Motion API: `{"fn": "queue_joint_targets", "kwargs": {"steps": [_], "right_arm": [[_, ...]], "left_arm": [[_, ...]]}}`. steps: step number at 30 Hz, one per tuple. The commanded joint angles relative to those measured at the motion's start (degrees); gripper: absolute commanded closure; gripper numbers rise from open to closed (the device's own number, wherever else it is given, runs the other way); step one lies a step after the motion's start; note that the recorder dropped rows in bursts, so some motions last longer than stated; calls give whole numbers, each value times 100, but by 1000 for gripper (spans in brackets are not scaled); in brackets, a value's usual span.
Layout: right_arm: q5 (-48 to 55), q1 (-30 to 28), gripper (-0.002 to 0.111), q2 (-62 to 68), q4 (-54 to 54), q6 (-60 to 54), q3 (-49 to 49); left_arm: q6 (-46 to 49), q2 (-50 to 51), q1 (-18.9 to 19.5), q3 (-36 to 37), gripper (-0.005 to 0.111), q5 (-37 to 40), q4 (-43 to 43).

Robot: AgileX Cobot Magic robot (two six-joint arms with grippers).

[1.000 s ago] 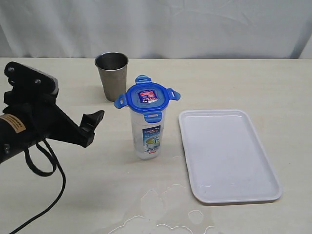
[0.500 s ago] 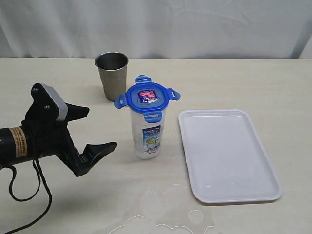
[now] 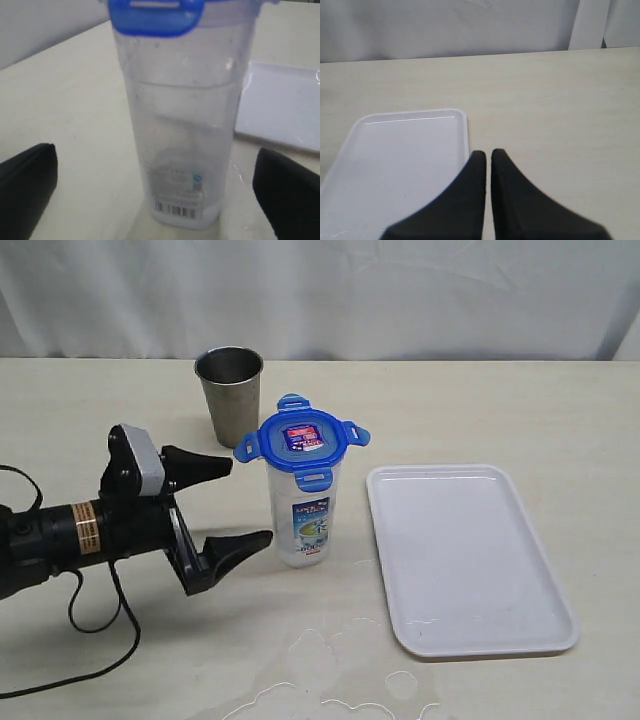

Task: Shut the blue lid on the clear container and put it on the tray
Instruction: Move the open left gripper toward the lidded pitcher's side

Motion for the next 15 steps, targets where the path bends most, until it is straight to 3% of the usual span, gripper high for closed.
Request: {"fn": "queue_joint_targets", "kwargs": {"steps": [1,3,15], "right_arm": [[-23,4,104,-22,14,-48,11],[-23,4,104,-22,14,-48,11],[-23,4,104,-22,14,-48,11]], "left_arm": [[-344,11,-70,-373,2,218,100],[-332,11,-250,-513,2,658,279],[-358,257,-801,-1015,2,782,235]]}}
